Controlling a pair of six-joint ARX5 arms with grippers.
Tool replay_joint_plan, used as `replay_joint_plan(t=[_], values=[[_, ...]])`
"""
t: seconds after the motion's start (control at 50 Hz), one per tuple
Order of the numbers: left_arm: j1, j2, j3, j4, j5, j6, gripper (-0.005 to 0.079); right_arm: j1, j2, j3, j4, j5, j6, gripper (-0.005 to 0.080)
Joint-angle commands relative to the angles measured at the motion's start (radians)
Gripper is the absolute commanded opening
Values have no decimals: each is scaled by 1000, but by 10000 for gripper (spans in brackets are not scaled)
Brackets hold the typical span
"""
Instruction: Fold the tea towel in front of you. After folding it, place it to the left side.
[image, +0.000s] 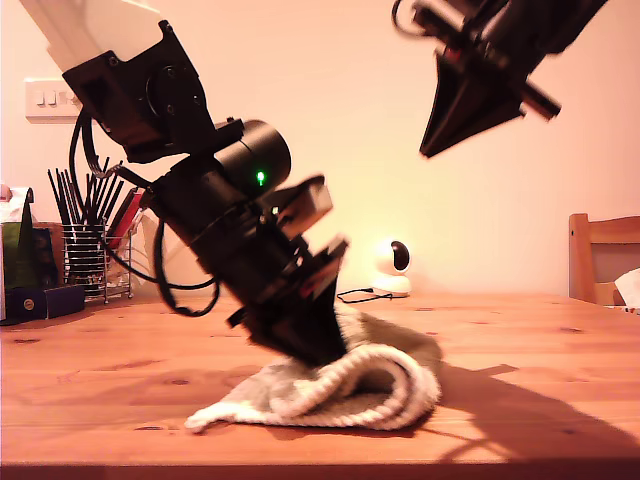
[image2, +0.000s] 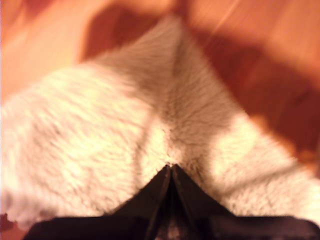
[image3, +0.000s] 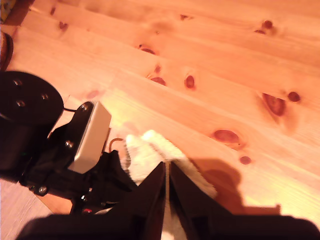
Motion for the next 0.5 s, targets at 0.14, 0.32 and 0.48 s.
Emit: replay_joint_plan(t=[0.14, 0.32, 0.48], values=[[98, 42, -12, -119, -123, 41, -22, -20, -7, -6, -49, 0, -31, -13], [219, 41, -12, -179, -231, 73, -22, -31, -7, -6, -77, 0, -37, -13], [333, 40, -12, -219, -372, 94, -22, -32, -7, -6, -79, 0, -51, -13]])
